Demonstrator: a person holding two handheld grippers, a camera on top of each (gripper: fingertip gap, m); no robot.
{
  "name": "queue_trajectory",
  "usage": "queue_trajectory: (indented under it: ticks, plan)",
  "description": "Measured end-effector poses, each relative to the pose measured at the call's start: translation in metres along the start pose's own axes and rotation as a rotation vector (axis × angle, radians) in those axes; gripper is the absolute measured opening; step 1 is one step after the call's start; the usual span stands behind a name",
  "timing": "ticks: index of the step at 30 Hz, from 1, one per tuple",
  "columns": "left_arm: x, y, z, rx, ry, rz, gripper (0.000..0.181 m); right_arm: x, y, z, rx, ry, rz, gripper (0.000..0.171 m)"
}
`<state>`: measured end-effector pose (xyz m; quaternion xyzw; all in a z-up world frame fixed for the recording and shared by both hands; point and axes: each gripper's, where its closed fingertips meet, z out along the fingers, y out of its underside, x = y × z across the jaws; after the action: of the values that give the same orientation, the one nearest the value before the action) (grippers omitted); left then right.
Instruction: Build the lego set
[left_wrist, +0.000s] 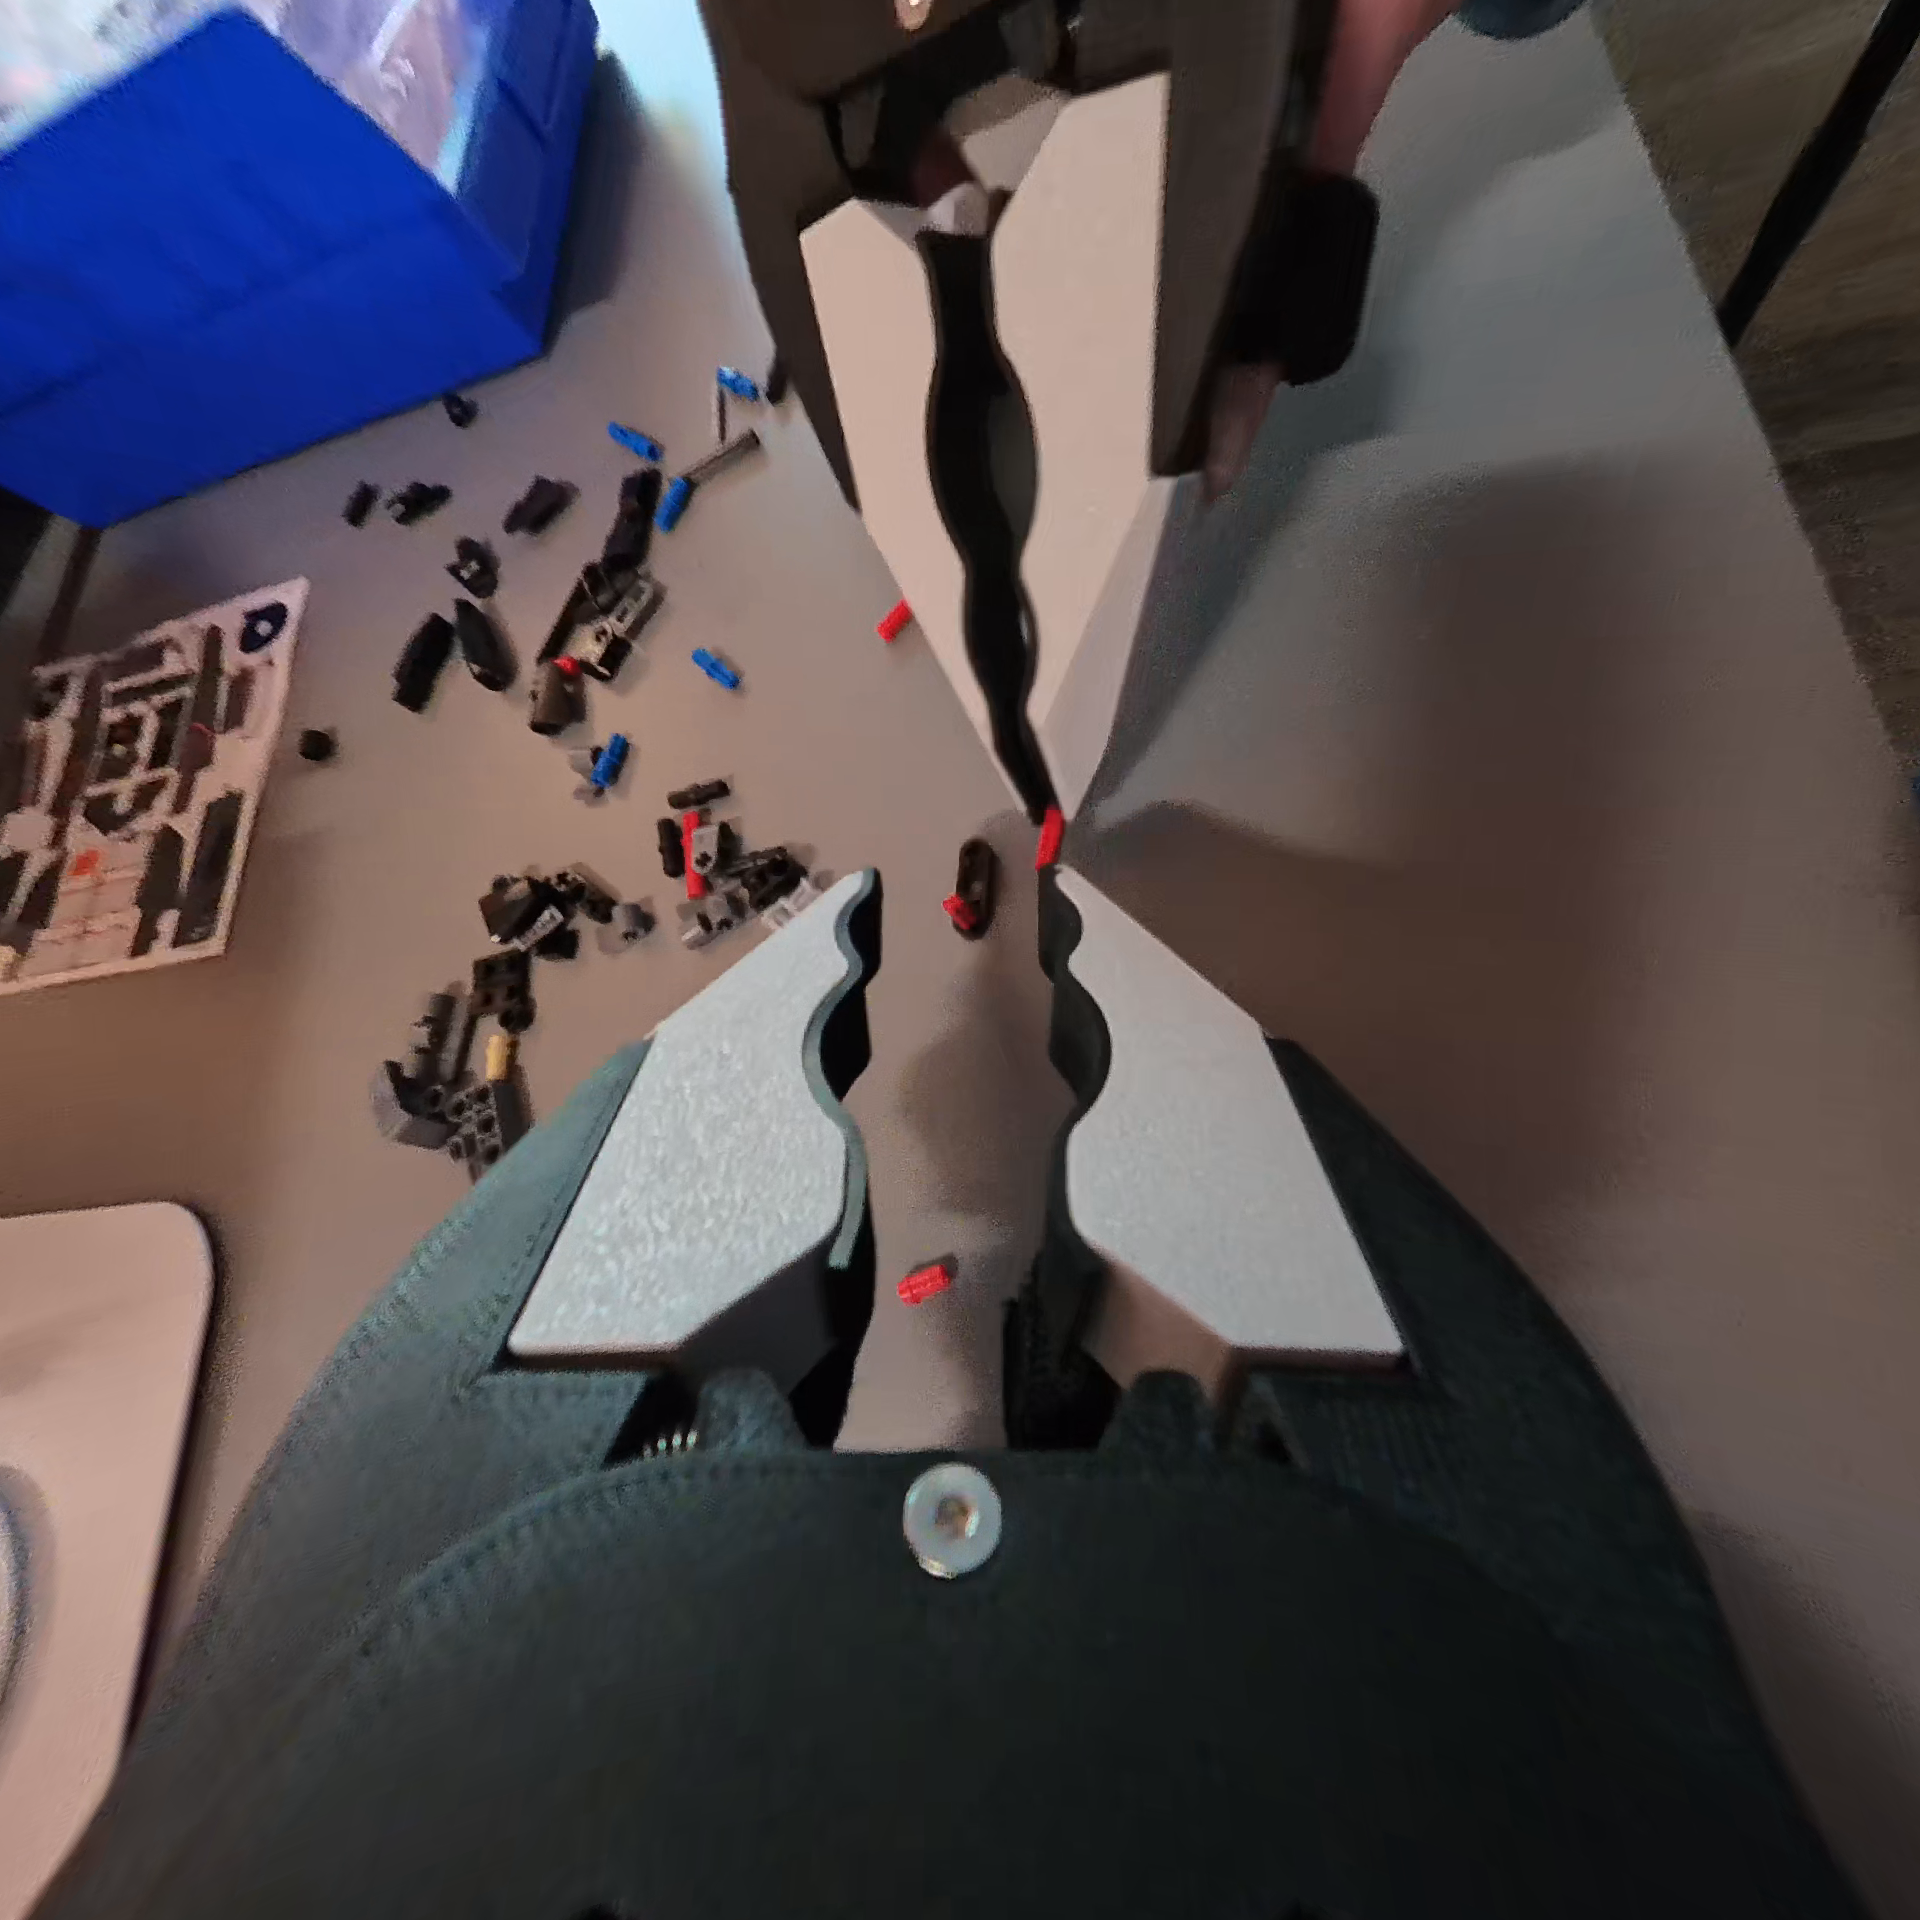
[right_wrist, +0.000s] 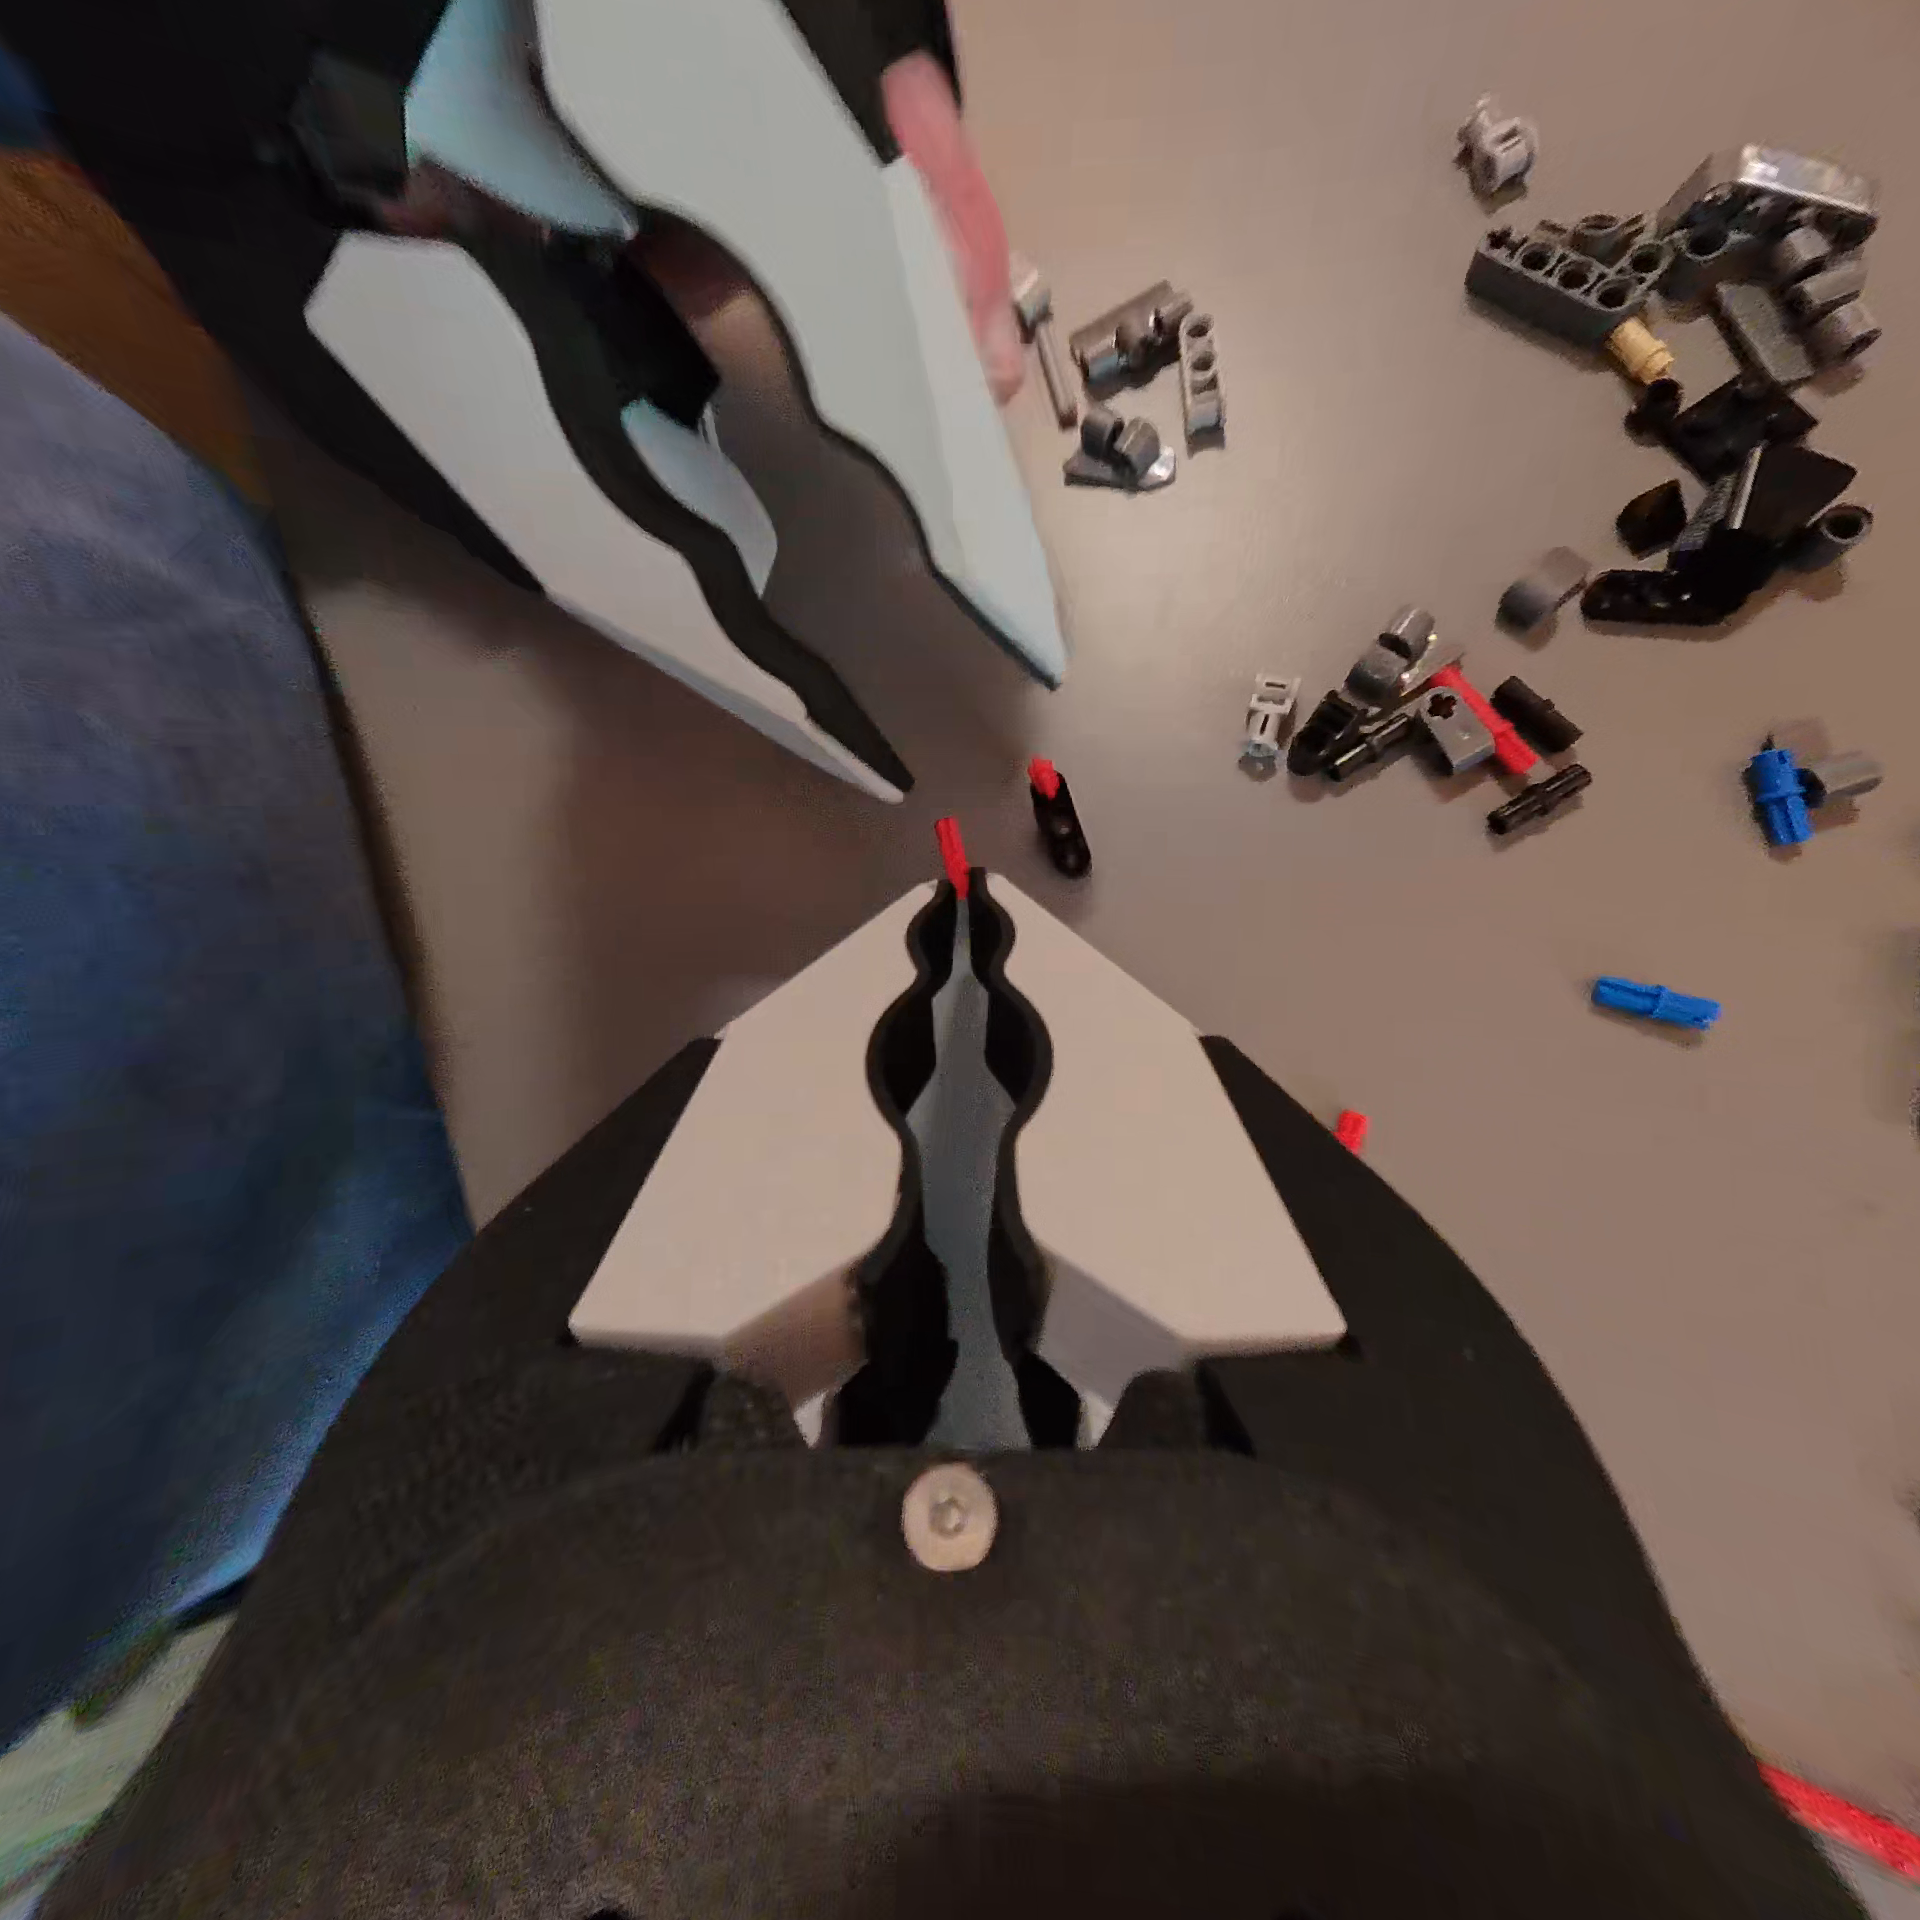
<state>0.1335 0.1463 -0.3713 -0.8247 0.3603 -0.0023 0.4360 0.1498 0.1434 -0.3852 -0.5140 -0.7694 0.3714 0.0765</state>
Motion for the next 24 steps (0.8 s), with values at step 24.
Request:
queue_trajectory:
  ticks: [24]
  plan:
    - [-0.012,-0.047,-0.030,0.275,-0.013,-0.152,0.003,-0.018,-0.059,-0.047,0.339,-0.149,0.104,0.006]
